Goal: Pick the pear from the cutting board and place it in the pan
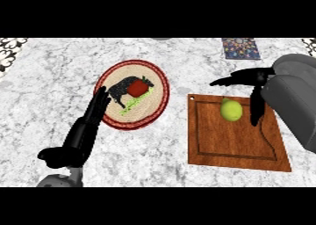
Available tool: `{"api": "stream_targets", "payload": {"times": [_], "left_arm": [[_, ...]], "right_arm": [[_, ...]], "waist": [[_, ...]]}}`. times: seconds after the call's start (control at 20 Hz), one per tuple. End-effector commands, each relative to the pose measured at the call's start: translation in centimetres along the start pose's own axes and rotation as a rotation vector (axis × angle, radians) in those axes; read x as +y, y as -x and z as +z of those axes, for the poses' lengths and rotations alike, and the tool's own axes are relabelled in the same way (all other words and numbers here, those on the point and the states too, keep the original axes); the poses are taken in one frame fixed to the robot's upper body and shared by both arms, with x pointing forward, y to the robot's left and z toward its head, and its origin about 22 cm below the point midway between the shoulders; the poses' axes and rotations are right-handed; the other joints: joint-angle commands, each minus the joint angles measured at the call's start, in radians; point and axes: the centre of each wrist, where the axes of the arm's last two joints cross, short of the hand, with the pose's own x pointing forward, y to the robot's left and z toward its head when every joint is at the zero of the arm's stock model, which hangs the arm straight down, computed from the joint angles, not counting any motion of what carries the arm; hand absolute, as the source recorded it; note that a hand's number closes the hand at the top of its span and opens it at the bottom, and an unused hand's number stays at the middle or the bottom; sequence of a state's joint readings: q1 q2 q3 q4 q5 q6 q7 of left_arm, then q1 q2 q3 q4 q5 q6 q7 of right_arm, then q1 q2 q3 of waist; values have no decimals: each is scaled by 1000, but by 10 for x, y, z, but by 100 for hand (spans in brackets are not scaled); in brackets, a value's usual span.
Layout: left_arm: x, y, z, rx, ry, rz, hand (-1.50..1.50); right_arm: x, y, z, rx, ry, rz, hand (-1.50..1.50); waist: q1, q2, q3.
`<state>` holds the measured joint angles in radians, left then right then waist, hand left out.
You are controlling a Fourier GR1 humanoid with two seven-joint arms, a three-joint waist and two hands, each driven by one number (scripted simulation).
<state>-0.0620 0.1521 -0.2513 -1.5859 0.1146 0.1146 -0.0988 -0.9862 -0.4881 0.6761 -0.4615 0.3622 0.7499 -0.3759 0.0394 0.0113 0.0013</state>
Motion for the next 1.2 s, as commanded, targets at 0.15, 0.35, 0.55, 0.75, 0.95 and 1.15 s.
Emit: {"api": "stream_targets", "payload": {"times": [0.15, 0.35, 0.55, 0.75, 0.95, 1.15], "left_arm": [[-7, -5, 5, 7, -1, 2, 0], [-6, 13, 3, 11, -18, 5, 0], [-8, 9, 2, -10, -21, -3, 0], [4, 5, 4, -11, -9, -2, 0], [6, 2, 0, -2, -13, 2, 0], [-6, -4, -2, -11, -12, -17, 0]], "right_arm": [[12, 15, -15, -7, -64, -14, -150], [3, 18, -8, -27, -29, -54, -150], [25, 27, -23, -29, -41, -72, -150], [37, 29, -35, -21, -39, -67, -150], [57, 15, -63, 17, -79, -29, -150], [58, 15, -63, -10, -160, 11, 150]], "waist": [[0, 1, 0], [-4, 1, 0], [-9, -1, 0], [-8, -1, 0], [-8, -1, 0], [6, 3, 1]]}}
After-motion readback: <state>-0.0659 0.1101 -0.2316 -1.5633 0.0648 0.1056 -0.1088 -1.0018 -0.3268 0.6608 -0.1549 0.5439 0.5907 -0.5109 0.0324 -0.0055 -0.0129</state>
